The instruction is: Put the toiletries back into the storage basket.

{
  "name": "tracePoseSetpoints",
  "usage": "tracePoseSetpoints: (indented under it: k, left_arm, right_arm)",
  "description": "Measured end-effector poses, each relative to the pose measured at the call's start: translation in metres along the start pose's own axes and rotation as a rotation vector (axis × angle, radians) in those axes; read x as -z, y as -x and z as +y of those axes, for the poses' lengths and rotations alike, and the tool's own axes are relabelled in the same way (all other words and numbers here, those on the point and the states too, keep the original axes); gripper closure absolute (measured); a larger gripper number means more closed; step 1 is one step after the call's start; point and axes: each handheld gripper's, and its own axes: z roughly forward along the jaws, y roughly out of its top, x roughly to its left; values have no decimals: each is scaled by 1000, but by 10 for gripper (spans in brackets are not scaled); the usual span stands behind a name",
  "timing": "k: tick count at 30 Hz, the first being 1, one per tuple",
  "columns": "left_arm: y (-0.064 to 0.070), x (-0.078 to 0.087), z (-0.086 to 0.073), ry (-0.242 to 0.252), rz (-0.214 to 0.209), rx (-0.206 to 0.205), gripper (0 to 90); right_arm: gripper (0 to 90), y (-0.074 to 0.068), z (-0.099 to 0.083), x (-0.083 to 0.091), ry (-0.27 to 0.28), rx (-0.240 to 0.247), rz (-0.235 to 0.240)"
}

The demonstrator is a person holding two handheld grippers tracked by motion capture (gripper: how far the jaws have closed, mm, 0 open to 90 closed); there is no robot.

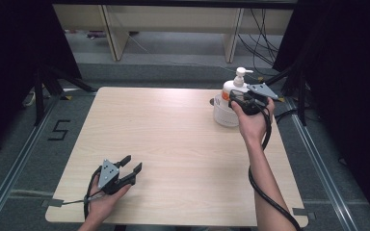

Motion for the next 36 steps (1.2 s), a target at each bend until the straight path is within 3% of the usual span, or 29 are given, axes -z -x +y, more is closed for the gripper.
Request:
tracePoseSetpoints:
  k: [12,13,14,18,25,26,28,29,30,36]
  left_arm:
    - [0,0,0,-4,3,-3,460]
    - [0,0,0,-4,4,-4,459]
    - [0,-1,0,4,1,-3,459]
    - [0,0,0,-4,5,-3,459]
    - [0,0,0,-4,6,-2,459]
    - [0,0,0,-4,6,-3,459]
    - [1,0,0,-4,6,-4,459]
    - [1,0,0,-4,6,-4,459]
    - [1,0,0,-4,7,-4,459]
    - [1,0,0,-2,8,-5,459]
  right_arm:
    - [288,8,-27,28,-1,13,23]
    - [290,8,-30,31,-6,-5,23]
    - [294,10,-36,35,1,19,32]
    - [298,8,-48,42,-13,6,41]
    - [303,6,-71,56,-36,39,83]
    - [303,5,-75,58,-34,22,92]
    - [303,6,-83,64,-32,47,96]
    - [303,5,-87,66,-36,26,95]
    - [303,6,-89,67,-35,49,101]
    - [305,8,-109,77,-53,42,122]
